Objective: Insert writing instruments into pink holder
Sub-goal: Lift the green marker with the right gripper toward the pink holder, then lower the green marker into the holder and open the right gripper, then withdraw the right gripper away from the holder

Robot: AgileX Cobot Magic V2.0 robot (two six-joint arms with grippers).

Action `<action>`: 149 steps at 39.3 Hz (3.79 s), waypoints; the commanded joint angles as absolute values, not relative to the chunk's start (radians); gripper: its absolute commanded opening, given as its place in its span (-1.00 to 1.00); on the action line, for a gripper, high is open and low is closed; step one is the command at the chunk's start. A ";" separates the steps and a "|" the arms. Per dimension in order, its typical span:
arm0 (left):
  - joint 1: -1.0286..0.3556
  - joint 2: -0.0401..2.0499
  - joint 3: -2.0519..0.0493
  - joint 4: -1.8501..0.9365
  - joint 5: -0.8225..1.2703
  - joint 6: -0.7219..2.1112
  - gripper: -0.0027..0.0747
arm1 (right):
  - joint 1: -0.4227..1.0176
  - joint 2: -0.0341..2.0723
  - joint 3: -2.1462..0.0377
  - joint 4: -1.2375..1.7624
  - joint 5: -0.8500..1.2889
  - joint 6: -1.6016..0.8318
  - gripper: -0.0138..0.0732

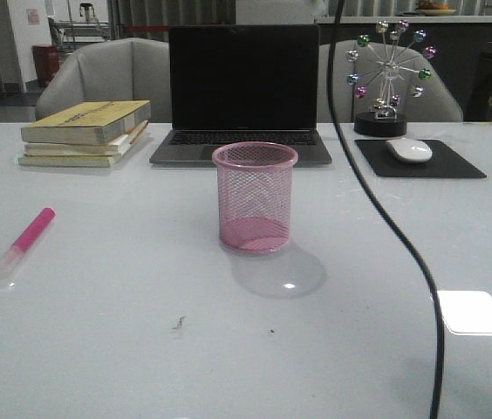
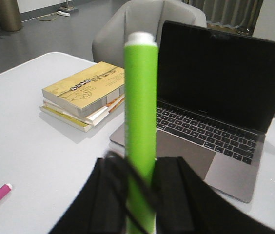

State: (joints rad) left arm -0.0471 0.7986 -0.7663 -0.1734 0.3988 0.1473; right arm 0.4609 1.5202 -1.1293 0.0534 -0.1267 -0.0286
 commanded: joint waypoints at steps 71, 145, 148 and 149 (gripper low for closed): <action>-0.049 0.796 -0.797 -0.187 0.327 0.145 0.39 | 0.452 1.643 -0.998 -0.064 -0.451 0.080 0.14; -0.049 0.796 -0.797 -0.187 0.327 0.145 0.39 | -0.065 0.744 -0.541 -0.135 0.233 0.070 0.14; -0.049 0.796 -0.797 -0.187 0.327 0.145 0.39 | -0.065 0.745 -0.541 -0.135 0.253 0.070 0.14; -0.049 0.796 -0.797 -0.187 0.327 0.145 0.39 | -0.065 0.745 -0.541 -0.135 0.255 0.070 0.14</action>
State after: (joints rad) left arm -0.0471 0.7986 -0.7663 -0.1738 0.4012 0.1473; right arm -0.0590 0.7491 -0.5142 -0.1210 0.3072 0.0787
